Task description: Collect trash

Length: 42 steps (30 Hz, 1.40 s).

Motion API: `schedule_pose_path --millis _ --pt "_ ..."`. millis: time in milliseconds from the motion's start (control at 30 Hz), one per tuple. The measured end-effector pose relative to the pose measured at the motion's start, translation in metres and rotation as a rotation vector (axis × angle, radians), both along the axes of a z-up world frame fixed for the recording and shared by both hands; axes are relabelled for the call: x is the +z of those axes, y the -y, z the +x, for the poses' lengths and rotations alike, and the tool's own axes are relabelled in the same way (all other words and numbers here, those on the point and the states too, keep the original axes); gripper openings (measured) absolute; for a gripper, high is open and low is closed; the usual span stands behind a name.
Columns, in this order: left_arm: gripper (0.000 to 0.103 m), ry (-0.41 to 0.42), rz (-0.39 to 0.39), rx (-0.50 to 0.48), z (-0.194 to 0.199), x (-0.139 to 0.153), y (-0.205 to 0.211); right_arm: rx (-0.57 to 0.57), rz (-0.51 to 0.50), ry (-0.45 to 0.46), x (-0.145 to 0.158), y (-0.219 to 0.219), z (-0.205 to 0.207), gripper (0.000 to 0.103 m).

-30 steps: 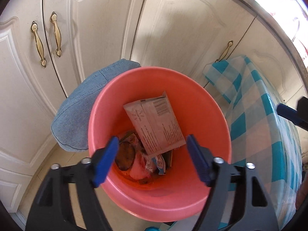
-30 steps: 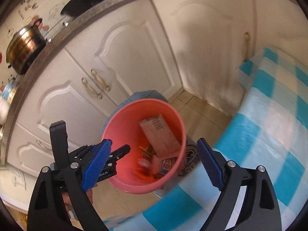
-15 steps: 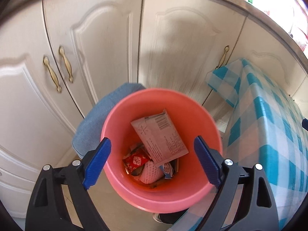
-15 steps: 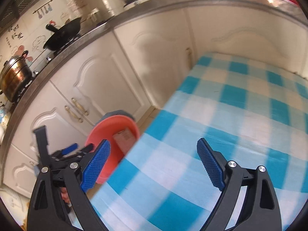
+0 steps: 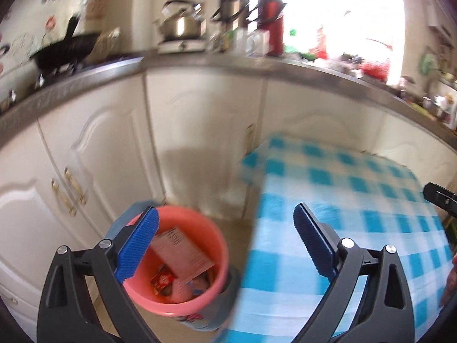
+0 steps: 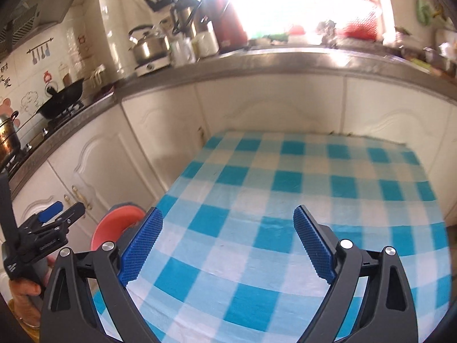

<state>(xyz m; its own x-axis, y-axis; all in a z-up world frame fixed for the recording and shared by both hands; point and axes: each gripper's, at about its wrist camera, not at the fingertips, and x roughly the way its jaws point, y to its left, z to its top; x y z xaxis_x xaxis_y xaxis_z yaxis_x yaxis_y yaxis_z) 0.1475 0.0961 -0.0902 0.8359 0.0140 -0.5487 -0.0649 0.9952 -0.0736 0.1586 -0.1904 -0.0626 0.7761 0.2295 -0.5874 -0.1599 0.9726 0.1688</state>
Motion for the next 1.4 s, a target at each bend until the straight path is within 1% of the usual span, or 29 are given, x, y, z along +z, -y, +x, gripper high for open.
schedule_pose_path --millis 67,233,400,600,800,967,1133,1300,1400 --pt "0.096 0.037 0.002 -0.028 -0.01 0.016 0.017 -0.038 -0.014 0.038 0.014 0.012 -0.016 0.092" --pt "0.099 0.112 -0.03 -0.09 -0.033 0.053 0.053 -0.141 -0.051 0.14 0.054 0.04 -0.058 0.093" --pt "0.099 0.149 -0.074 -0.152 -0.054 0.085 0.084 -0.219 -0.082 0.223 0.09 0.059 -0.099 0.094" --pt "0.099 0.231 -0.031 -0.174 -0.08 0.124 0.12 -0.316 -0.125 0.337 0.129 0.076 -0.142 0.096" --pt "0.099 0.316 -0.014 -0.197 -0.109 0.157 0.137 -0.395 -0.157 0.441 0.16 0.087 -0.179 0.097" --pt "0.099 0.363 -0.036 -0.208 -0.127 0.176 0.141 -0.443 -0.178 0.522 0.179 0.091 -0.205 0.098" --pt "0.099 0.398 -0.025 -0.202 -0.143 0.187 0.146 -0.481 -0.192 0.596 0.192 0.091 -0.228 0.098" --pt "0.099 0.42 -0.02 -0.187 -0.15 0.192 0.145 -0.498 -0.204 0.633 0.198 0.087 -0.24 0.098" --pt "0.099 0.419 -0.023 -0.183 -0.151 0.193 0.143 -0.505 -0.202 0.644 0.199 0.086 -0.244 0.098"
